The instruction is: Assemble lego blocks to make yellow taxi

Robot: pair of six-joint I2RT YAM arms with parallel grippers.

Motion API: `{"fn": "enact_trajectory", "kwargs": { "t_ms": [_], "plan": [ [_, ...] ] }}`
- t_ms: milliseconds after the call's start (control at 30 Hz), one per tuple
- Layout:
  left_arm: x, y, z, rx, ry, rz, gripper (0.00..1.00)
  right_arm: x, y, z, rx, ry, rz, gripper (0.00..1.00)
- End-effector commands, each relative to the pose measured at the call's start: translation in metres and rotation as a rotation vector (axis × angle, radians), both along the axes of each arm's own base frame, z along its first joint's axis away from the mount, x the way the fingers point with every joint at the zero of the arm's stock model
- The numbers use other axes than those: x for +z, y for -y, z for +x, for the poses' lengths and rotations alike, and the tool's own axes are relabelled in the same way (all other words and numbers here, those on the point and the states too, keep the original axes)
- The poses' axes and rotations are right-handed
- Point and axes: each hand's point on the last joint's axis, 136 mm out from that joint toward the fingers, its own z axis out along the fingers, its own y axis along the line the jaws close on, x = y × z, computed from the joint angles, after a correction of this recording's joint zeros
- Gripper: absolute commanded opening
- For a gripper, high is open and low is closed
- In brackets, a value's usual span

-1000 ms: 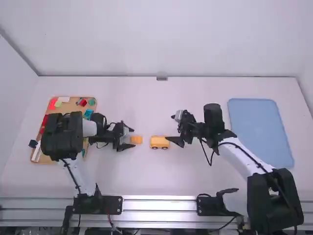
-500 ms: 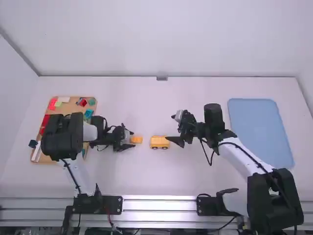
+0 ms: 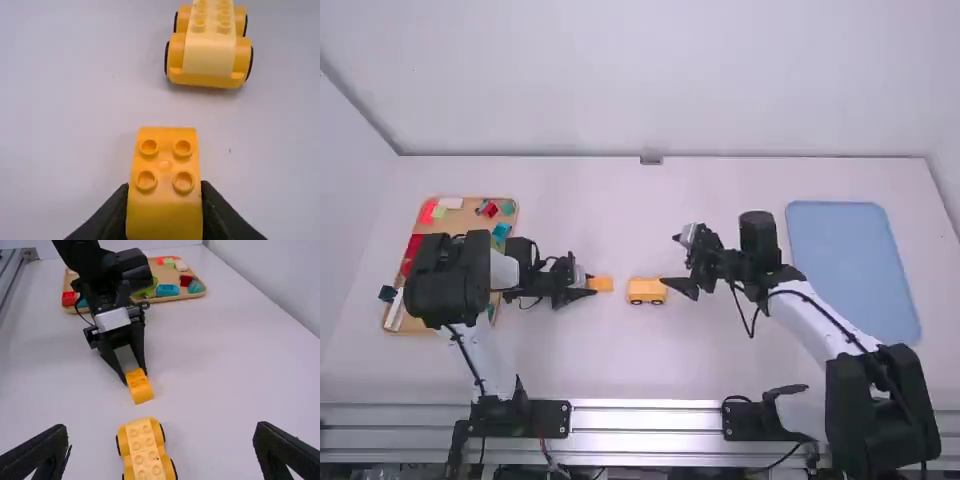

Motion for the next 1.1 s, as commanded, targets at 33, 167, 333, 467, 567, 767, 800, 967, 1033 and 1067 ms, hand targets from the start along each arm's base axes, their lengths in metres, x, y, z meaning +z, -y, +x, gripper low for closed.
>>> {"fn": "enact_trajectory", "kwargs": {
  "t_ms": [33, 167, 333, 467, 567, 767, 800, 967, 1033, 1067],
  "plan": [
    [0.013, 0.009, -0.007, -0.042, 0.038, -0.102, 0.27, 0.002, 0.003, -0.003, -0.011, -0.030, 0.015, 0.98],
    [0.022, 0.010, -0.005, -0.026, 0.011, -0.126, 0.23, -0.005, 0.003, -0.009, 0.025, 0.012, -0.020, 0.98],
    [0.042, 0.012, -0.008, -0.027, 0.042, -0.126, 0.21, -0.033, 0.009, -0.018, 0.059, 0.057, -0.082, 0.98],
    [0.064, 0.018, -0.017, -0.046, 0.081, -0.104, 0.23, -0.056, 0.008, -0.018, 0.071, 0.069, -0.078, 0.98],
    [0.079, 0.025, -0.023, -0.056, 0.096, -0.065, 0.21, -0.068, -0.001, -0.021, 0.112, 0.081, -0.018, 0.98],
    [0.101, 0.042, -0.029, -0.063, 0.105, -0.045, 0.19, -0.102, -0.017, -0.020, 0.160, 0.074, -0.005, 0.99],
    [0.104, 0.047, -0.032, -0.081, 0.115, -0.053, 0.18, -0.109, -0.020, -0.020, 0.166, 0.072, -0.003, 0.98],
    [0.104, 0.059, -0.038, -0.119, 0.097, -0.074, 0.18, -0.130, -0.027, -0.016, 0.184, 0.067, -0.004, 0.98],
    [0.102, 0.064, -0.035, -0.116, 0.078, -0.083, 0.18, -0.139, -0.029, -0.008, 0.183, 0.049, -0.007, 0.98],
    [0.101, 0.066, -0.035, -0.117, 0.070, -0.090, 0.18, -0.142, -0.030, -0.006, 0.184, 0.040, -0.008, 0.98]
  ]
}}
